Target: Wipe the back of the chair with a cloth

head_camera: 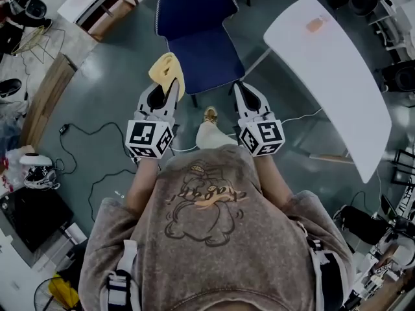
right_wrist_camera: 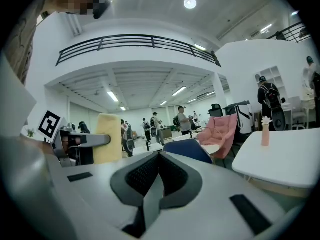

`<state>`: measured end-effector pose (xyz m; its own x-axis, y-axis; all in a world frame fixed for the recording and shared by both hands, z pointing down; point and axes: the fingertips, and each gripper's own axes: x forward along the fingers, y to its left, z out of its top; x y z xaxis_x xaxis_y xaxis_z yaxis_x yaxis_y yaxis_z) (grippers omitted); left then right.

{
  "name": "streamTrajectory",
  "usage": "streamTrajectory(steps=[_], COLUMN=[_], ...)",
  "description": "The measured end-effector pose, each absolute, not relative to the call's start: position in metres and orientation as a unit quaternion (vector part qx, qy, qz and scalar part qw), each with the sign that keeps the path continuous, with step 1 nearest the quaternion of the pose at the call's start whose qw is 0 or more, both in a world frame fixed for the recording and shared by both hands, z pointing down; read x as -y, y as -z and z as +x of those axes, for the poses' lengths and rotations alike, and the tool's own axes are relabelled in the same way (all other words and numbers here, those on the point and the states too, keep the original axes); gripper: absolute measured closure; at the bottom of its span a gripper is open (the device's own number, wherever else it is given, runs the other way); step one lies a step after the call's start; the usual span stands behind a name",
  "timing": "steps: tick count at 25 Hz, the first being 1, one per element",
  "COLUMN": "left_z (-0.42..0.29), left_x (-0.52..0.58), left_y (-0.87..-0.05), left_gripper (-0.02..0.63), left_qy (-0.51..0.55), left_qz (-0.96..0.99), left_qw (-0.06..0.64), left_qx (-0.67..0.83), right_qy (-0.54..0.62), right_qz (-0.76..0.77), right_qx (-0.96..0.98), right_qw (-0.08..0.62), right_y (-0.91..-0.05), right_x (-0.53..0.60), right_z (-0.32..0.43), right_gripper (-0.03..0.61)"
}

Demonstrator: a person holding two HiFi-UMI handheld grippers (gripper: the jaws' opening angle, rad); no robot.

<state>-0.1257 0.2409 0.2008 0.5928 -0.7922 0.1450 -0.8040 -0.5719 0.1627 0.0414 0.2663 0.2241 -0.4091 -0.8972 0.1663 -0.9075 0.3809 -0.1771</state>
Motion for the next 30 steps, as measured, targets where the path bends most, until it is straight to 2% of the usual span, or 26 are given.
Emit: streamTrajectory(steps=[12,30], left_z=[-0.074,-0.1], left_x=[-0.111,-0.017], left_y=[-0.186,-0.198], left_gripper=[0.555,0.555], left_qy=[-0.015,-0.028], left_qz=[0.867,0.873], left_qw=[0.107,0.125], left_qx=[0.487,0.47], right_qy=[-0.122,-0.131], right_qz=[0.517,0.531], right_qx=[0.847,0.837], right_qw=[0.024,0.022], right_y=[-0.214,-0.223], right_x=[-0.126,-0.038], right_z=[0.1,0.071], right_gripper=[0.554,0.554])
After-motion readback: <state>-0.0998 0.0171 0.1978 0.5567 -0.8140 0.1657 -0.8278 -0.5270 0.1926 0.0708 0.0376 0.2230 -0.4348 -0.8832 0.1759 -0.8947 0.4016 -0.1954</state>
